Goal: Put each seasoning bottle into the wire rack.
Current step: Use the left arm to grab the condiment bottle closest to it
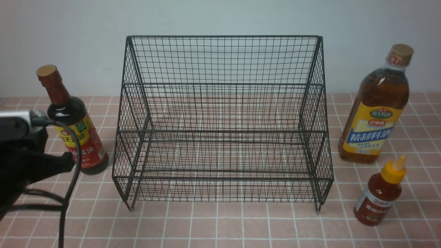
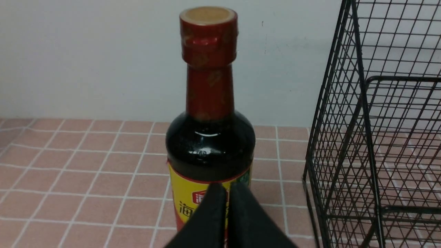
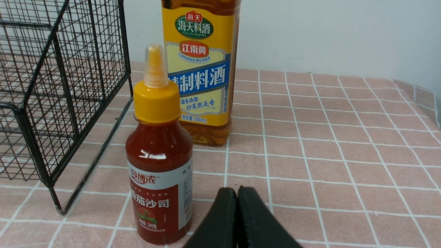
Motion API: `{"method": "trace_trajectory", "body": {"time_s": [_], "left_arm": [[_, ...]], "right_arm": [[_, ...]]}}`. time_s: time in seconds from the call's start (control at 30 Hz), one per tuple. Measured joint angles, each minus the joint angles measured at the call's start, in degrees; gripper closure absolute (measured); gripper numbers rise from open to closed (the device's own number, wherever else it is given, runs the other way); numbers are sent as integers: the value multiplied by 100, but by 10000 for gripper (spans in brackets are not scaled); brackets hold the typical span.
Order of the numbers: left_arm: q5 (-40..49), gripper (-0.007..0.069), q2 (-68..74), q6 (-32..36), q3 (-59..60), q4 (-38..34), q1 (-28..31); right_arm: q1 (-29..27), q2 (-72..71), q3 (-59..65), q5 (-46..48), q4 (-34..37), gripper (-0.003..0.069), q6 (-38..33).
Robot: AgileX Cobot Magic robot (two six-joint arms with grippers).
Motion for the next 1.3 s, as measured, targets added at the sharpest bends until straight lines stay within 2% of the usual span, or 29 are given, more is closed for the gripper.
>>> {"method": "trace_trajectory", "body": {"time_s": [0.23, 0.47, 0.63, 0.9, 1.03, 1.13, 1.3], "left_arm": [[-126, 627, 35, 208, -109, -7, 12], [-524, 602, 224, 397, -363, -194, 374], [-378, 520, 475, 400, -747, -127, 396], [-179, 260, 822, 160, -1106, -107, 396], [-179, 179, 1079, 141, -1258, -106, 396], [-172, 147, 1267, 104, -1371, -106, 396], [-172, 134, 1567, -52, -1503, -101, 396]], "right_arm": [[0, 0, 0, 0, 0, 673, 0], [0, 0, 0, 0, 0, 673, 0], [0, 0, 0, 0, 0, 673, 0], [0, 0, 0, 0, 0, 673, 0], [0, 0, 0, 0, 0, 673, 0], [0, 0, 0, 0, 0, 673, 0], [0, 0, 0, 0, 0, 673, 0]]}}
